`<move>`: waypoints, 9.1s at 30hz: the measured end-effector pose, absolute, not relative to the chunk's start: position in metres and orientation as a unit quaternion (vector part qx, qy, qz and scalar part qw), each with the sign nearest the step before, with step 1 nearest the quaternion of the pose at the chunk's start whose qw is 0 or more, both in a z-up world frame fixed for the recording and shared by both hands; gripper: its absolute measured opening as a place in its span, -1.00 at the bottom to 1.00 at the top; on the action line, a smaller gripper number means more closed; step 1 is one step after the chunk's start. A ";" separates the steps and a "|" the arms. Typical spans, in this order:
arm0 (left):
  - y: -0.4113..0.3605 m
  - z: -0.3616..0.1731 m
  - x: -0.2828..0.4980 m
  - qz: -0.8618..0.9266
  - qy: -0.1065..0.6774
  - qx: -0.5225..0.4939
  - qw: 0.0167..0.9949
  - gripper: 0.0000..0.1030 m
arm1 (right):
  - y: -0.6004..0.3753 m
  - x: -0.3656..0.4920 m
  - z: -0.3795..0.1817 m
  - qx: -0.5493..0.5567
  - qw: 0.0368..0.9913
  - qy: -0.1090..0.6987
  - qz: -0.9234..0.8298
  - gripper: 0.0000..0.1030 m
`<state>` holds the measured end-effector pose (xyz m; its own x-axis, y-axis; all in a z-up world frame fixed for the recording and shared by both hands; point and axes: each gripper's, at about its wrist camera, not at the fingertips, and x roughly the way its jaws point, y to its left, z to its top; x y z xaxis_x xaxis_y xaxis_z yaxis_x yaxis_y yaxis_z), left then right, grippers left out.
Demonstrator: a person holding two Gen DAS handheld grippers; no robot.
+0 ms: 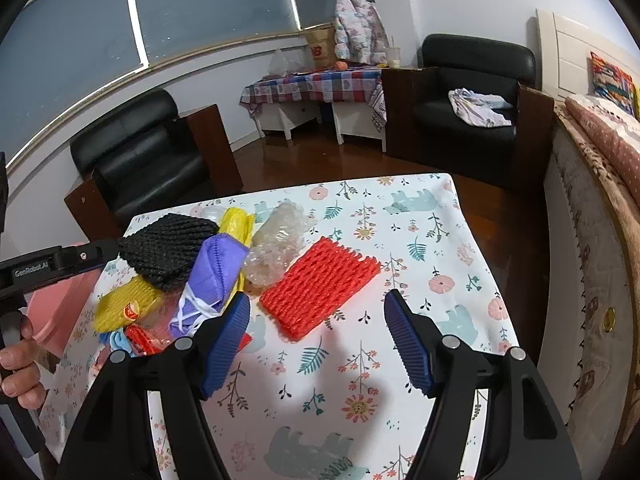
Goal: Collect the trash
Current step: 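Grasp the black foam net with the left gripper while the right grasps the red net, then carry both nets over the pink bucket and open both grippers to drop them, then grasp the blue sponge with the left gripper while the right grasps the purple cloth, then carry sponge and cloth over the pink bucket and release both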
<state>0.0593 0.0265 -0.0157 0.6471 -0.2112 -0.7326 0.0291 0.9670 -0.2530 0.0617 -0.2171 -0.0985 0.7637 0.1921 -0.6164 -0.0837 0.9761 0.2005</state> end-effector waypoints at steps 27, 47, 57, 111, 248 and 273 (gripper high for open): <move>0.019 0.027 0.043 -0.126 0.324 -0.126 0.929 -0.83 | -0.224 0.095 -0.125 0.125 0.910 0.390 0.062 0.19; 0.068 0.040 0.000 -0.071 0.313 -0.130 0.938 -0.83 | -0.215 0.087 -0.114 0.101 0.918 0.381 0.039 -0.80; 0.118 0.068 -0.032 -0.009 0.275 -0.124 0.953 -0.83 | -0.173 0.055 -0.036 0.073 0.949 0.292 0.098 -0.80; 0.241 0.009 -0.065 0.138 0.321 -0.149 0.925 -0.38 | 0.098 0.068 -0.057 -0.027 0.862 0.349 0.367 -0.19; 0.256 -0.004 -0.073 0.181 0.315 -0.133 0.922 -0.90 | 0.140 0.095 -0.049 -0.008 0.842 0.362 0.400 -0.78; 0.265 -0.016 -0.073 0.181 0.331 -0.140 0.916 -0.41 | 0.159 0.091 -0.066 -0.015 0.831 0.372 0.412 -0.24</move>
<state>-0.0735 0.2649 -0.0159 0.7156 0.2381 -0.6567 -0.4235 0.8955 -0.1368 0.0913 0.1591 -0.0657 0.3826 0.6741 -0.6318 -0.6968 0.6596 0.2818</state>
